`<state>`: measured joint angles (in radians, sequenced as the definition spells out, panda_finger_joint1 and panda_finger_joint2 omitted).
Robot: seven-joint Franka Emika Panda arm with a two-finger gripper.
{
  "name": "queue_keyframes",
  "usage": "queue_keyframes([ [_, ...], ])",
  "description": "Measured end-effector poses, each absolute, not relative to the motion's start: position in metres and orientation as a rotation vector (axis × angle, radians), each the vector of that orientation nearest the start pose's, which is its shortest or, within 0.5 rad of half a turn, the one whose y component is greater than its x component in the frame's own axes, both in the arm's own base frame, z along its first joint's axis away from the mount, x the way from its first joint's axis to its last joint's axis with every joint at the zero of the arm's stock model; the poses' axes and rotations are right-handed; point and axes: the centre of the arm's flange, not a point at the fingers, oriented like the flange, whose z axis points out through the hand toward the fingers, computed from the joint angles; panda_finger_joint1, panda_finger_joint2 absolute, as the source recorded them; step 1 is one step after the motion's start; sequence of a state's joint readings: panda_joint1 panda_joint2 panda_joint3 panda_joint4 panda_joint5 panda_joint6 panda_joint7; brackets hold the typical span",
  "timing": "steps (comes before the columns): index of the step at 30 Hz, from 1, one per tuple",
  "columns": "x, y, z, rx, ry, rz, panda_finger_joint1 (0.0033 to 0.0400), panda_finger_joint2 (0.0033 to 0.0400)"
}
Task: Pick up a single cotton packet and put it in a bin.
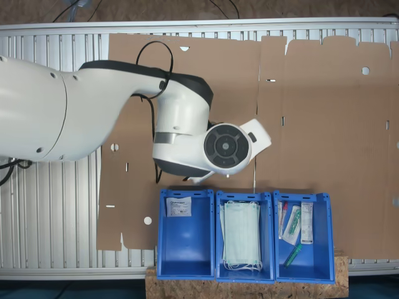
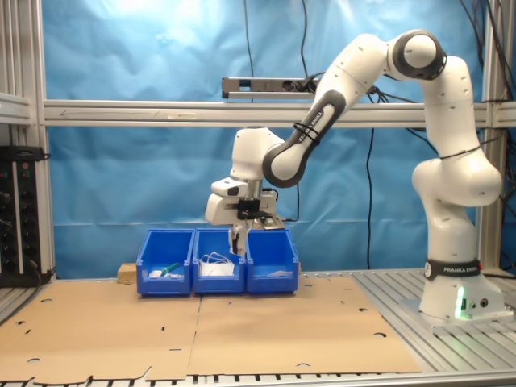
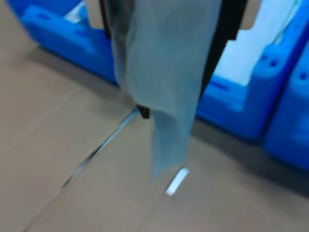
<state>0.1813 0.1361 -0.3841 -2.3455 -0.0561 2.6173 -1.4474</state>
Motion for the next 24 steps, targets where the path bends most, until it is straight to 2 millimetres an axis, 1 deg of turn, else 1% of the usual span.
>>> queue_keyframes([
  [6,0.500,-0.160,0.297,-2.729,-1.864,-0.044,0.0056,0.0056],
  [11,0.485,-0.194,0.303,-2.782,-1.784,-0.040,0.0056,0.0056],
  [16,0.470,-0.218,0.311,-2.804,-1.720,-0.028,0.0056,0.0056],
  [24,0.460,-0.232,0.316,-2.805,-1.681,-0.013,0.0056,0.0056],
])
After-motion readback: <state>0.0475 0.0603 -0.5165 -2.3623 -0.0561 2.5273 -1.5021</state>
